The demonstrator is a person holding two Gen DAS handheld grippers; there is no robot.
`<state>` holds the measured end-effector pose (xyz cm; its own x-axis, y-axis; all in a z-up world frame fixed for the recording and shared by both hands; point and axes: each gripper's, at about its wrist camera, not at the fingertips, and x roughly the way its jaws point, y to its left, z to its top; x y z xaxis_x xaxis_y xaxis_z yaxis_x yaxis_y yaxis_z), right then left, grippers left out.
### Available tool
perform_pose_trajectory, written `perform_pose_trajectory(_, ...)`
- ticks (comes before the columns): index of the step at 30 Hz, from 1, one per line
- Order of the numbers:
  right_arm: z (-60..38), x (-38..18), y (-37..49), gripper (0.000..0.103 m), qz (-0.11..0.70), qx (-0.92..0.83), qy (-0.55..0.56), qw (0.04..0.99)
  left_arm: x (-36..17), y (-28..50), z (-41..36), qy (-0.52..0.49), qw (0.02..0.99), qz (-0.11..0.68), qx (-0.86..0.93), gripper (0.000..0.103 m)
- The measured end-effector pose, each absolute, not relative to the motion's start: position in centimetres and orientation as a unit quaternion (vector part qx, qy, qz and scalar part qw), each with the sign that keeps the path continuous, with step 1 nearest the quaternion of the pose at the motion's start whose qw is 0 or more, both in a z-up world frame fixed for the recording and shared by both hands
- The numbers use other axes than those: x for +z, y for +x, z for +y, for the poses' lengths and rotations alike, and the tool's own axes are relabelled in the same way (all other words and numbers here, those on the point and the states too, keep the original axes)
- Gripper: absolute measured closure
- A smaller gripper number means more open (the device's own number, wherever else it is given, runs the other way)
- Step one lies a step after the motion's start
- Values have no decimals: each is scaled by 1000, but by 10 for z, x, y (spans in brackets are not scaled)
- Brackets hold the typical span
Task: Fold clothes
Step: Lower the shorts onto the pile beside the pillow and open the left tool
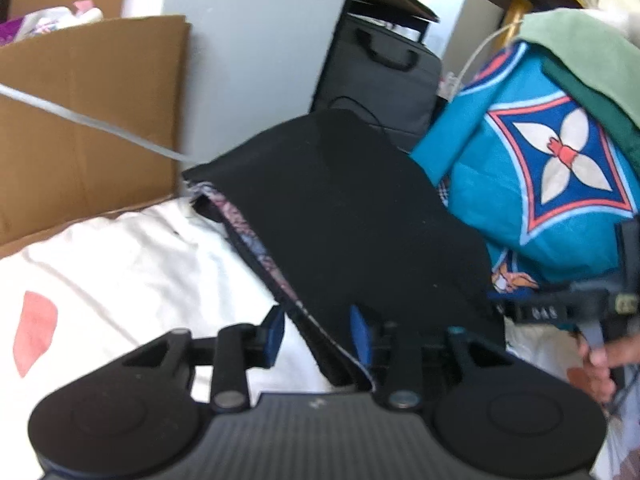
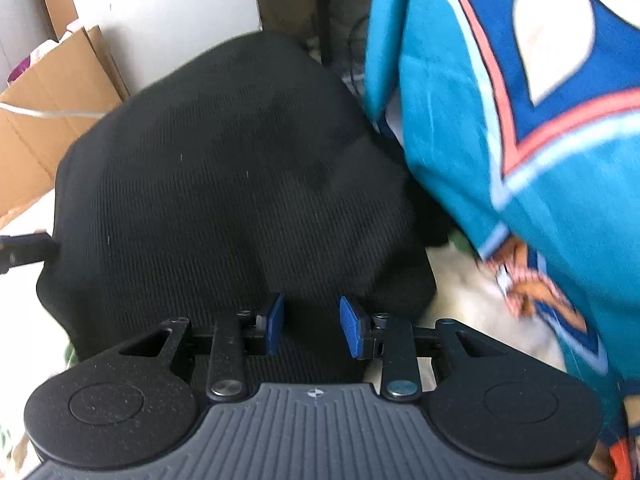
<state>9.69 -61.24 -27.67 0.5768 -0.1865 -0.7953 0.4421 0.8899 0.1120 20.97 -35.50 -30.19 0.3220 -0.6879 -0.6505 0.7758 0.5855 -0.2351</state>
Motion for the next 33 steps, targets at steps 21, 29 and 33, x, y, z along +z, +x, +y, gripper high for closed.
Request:
perform_pose_trajectory(21, -571, -163, 35, 26, 435, -184, 185, 862, -265, 176, -342, 74, 836, 369, -400, 21)
perform_pose_trajectory(29, -555, -136, 11, 26, 448, -202, 177, 853, -257, 179, -334, 44, 817, 397, -415, 23)
perform_pose_trajectory(33, -550, -122, -6, 26, 454, -220, 185, 844, -251, 176, -328, 49, 816, 397, -417, 19)
